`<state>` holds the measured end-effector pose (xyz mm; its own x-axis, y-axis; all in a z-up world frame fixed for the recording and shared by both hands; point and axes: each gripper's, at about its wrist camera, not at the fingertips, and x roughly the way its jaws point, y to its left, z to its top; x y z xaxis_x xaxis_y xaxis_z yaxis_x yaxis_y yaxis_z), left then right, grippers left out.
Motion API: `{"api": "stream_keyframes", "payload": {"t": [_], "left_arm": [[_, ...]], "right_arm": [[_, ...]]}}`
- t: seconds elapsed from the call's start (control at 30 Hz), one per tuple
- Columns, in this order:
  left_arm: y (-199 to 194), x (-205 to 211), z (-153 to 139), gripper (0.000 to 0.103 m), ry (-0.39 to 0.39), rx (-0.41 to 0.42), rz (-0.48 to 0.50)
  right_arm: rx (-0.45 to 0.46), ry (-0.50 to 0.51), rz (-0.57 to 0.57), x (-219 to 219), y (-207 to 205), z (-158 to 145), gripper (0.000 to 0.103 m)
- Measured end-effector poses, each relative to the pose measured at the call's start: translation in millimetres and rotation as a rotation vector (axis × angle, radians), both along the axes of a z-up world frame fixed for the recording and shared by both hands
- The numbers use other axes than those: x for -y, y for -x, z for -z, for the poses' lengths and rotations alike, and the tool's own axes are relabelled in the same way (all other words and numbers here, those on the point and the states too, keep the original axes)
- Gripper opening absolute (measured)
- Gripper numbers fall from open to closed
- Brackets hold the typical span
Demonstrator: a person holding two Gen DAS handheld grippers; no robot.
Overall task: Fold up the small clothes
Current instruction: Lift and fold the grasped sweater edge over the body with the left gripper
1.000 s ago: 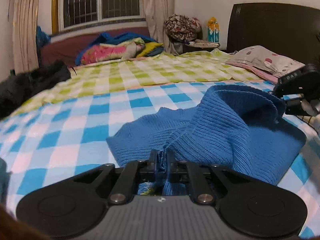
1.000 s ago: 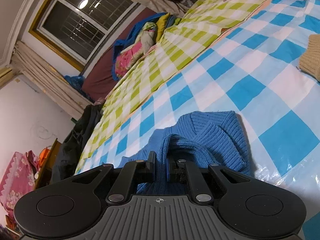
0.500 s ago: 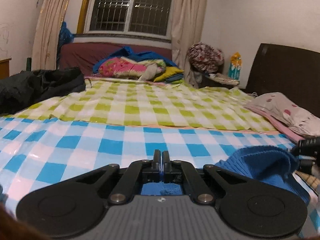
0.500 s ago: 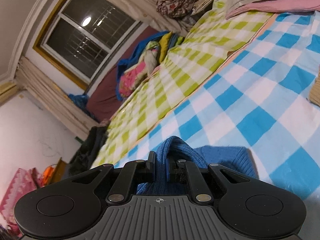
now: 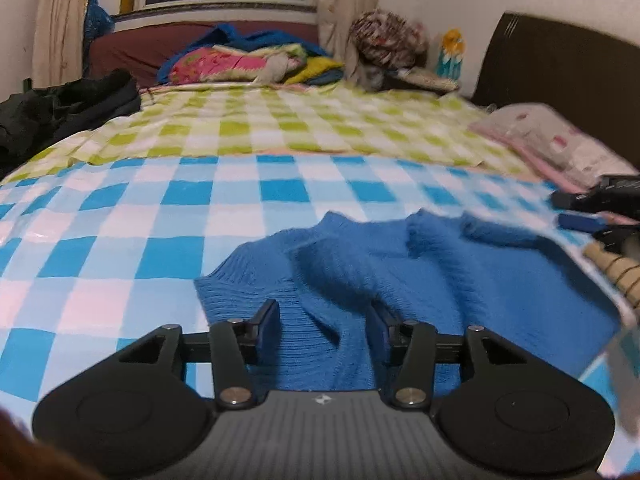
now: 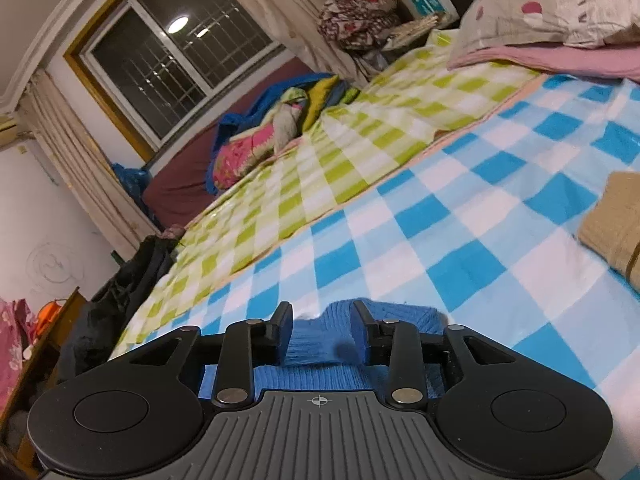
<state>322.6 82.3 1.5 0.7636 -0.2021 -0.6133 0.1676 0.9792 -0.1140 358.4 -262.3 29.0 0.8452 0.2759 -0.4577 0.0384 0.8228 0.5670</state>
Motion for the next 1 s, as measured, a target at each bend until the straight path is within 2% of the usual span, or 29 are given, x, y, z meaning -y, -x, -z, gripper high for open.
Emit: {"api": "stream_keyframes", "payload": {"t": [0.2,0.33,0.5,0.63,0.8,0.87,0.9,0.93,1.0], "left_arm": [[-7.8,7.9,2.5,0.051,-0.069,-0.025,-0.012],[-17.8,7.7,-2.4,0.051,-0.046,-0.007,-0.012],[-41.0,7.4,3.2,0.054,-0.033,-0.056,-0.017],[-36.1,10.7,-4.6,0.054,-0.014,-0.037,0.021],[-43.4,22.5,-3.0,0.052,-0.066,-0.07,0.06],[-48.7,21.3,-5.2,0.046,-0.041,-0.093,0.065],[-50.7,21.1,-5.9,0.032,-0.03,-0.104,0.072],[-51.7,21.9,-6.7,0.014,-0.026,-0.11,0.082],[-49.8,26.6,-8.7,0.013,-0.052,-0.107,0.091]], "right_arm": [[-0.011,0.029,-0.016,2.3,2.9,5.8,0.033],[-0.03,0.028,-0.018,4.1,1.2,15.5,0.033],[-0.036,0.025,-0.019,5.7,1.8,18.8,0.033],[-0.029,0.038,-0.027,6.5,2.2,16.9,0.033],[-0.036,0.046,-0.028,7.2,0.3,18.7,0.033],[-0.039,0.043,-0.031,7.0,0.9,19.4,0.033],[-0.038,0.046,-0.034,6.5,1.1,19.3,0.033],[-0.037,0.051,-0.037,6.1,1.4,18.8,0.033],[-0.036,0.058,-0.038,6.4,0.9,17.6,0.033]]}}
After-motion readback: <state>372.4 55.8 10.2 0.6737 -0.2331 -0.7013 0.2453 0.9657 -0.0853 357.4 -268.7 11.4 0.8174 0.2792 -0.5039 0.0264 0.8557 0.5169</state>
